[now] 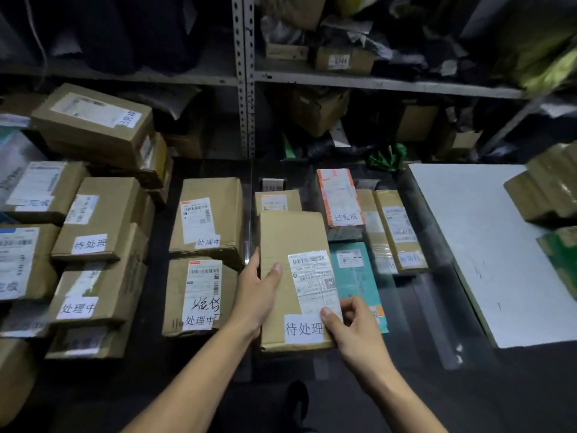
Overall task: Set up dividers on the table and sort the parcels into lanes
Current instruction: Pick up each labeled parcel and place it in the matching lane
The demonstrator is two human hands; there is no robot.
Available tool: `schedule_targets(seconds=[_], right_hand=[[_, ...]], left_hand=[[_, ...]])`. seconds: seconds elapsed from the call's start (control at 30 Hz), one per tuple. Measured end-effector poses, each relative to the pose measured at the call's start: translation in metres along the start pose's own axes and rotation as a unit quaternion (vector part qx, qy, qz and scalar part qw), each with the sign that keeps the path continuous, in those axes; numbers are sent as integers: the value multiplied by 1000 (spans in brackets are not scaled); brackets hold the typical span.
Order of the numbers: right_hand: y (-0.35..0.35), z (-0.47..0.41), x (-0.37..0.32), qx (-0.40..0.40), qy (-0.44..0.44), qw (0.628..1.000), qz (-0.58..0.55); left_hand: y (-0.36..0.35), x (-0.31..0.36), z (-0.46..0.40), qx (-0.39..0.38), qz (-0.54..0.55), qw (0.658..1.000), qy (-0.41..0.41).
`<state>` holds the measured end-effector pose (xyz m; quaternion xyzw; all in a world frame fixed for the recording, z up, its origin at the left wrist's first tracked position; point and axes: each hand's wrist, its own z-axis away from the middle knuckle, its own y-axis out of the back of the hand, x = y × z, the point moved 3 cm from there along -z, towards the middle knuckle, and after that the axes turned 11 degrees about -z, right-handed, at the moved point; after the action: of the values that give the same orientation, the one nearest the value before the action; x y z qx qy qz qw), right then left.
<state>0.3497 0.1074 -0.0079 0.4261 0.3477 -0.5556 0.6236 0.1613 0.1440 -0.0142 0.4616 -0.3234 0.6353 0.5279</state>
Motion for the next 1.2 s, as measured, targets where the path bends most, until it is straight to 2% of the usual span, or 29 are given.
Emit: schedule_targets(seconds=[0.13, 0.3, 0.47, 0.73, 1.0, 1.1, 1.2], right_hand=[[0, -11, 17, -41, -42, 998, 29], [-11, -30, 22, -99, -31, 988, 116], [-21, -52, 30, -98, -71, 984, 134], [-24, -64, 46, -59, -91, 982, 156], [-33, -67, 48, -57, -96, 972, 208], [-31, -69, 42, -69, -80, 970, 218], [-36, -67, 25, -53, -26, 976, 211]], left_hand=[[-10, -28, -1, 26, 1, 999, 35], [-13, -51, -13, 39, -34, 997, 53], [-9, -64, -32, 58, -63, 994, 63], [-21, -78, -49, 39, -140, 987, 62], [-17, -83, -53, 56, -278, 956, 79], [-17, -76, -54, 57, -313, 946, 62], [-13, -66, -52, 68, -308, 948, 33]])
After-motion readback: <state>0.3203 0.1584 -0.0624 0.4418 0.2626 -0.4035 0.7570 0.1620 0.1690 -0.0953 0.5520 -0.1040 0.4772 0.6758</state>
